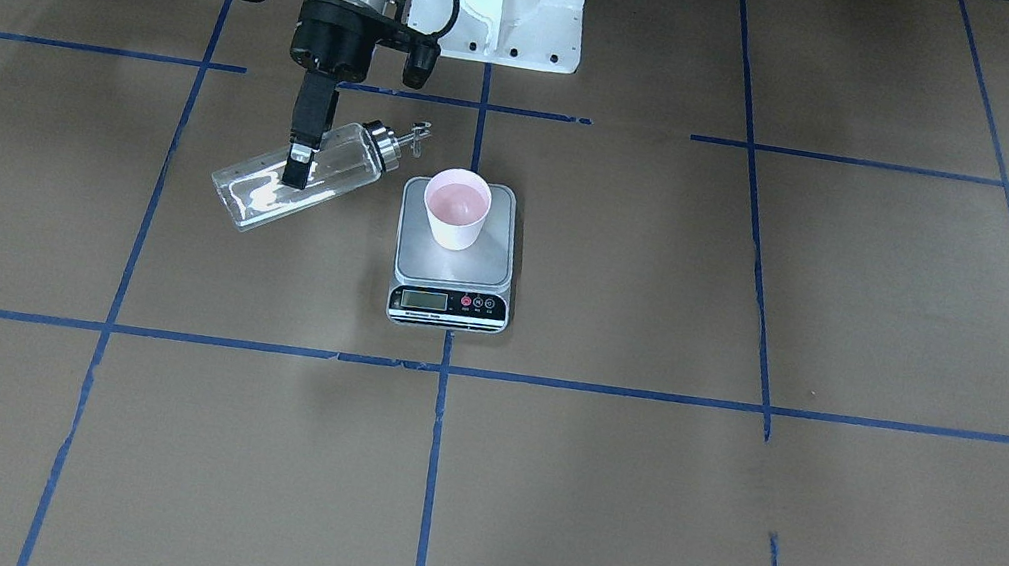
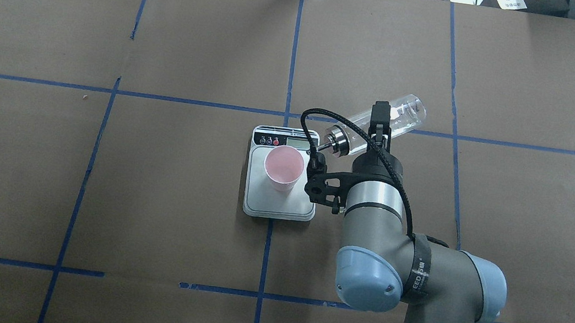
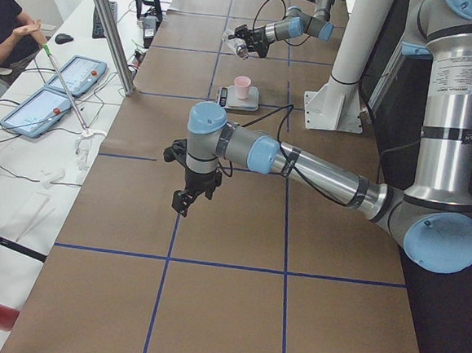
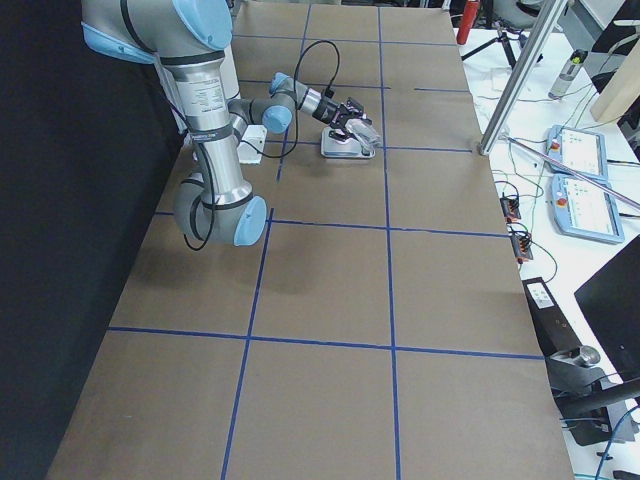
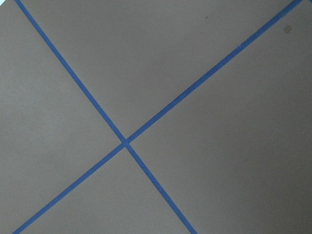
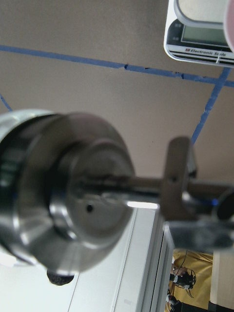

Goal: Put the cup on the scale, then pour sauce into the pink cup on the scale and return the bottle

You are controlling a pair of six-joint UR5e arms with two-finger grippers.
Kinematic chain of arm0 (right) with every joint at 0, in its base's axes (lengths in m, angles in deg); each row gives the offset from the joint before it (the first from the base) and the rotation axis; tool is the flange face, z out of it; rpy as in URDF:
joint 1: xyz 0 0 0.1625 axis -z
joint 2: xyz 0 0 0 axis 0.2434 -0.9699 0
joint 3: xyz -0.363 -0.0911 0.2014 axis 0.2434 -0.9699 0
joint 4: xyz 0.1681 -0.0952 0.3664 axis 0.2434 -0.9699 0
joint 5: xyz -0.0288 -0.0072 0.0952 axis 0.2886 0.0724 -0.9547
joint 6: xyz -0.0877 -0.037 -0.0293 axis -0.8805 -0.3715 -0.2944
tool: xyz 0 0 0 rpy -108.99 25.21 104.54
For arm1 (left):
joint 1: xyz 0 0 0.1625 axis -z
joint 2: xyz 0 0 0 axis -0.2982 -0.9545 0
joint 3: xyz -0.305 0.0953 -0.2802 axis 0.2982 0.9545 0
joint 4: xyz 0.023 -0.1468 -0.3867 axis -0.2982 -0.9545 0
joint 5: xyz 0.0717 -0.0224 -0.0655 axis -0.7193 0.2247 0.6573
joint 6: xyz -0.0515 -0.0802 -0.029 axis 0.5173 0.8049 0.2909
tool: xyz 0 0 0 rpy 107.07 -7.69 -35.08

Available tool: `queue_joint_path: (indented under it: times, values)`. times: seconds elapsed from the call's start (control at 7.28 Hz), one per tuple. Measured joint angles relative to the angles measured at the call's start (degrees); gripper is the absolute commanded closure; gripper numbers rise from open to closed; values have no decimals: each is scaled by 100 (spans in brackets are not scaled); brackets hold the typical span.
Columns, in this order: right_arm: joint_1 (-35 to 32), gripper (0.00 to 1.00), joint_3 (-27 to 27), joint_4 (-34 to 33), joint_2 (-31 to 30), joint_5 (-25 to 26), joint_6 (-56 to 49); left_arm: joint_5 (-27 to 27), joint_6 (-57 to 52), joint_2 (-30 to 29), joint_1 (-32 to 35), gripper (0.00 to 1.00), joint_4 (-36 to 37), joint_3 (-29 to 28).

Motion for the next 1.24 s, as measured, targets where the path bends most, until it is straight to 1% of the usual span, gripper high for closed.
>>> queue_joint_path:
  times: [0.41,0.69,1.24]
  values:
    - [86,100,-380,-106,107,515,-45,1,0,0,40,0,-1,-45]
    - [201,100,-518,-422,276,1057,-323,7,0,0,56,0,-1,-59]
    - [257,100,-567,-768,365,1547,-761,10,0,-2,62,0,-1,-95]
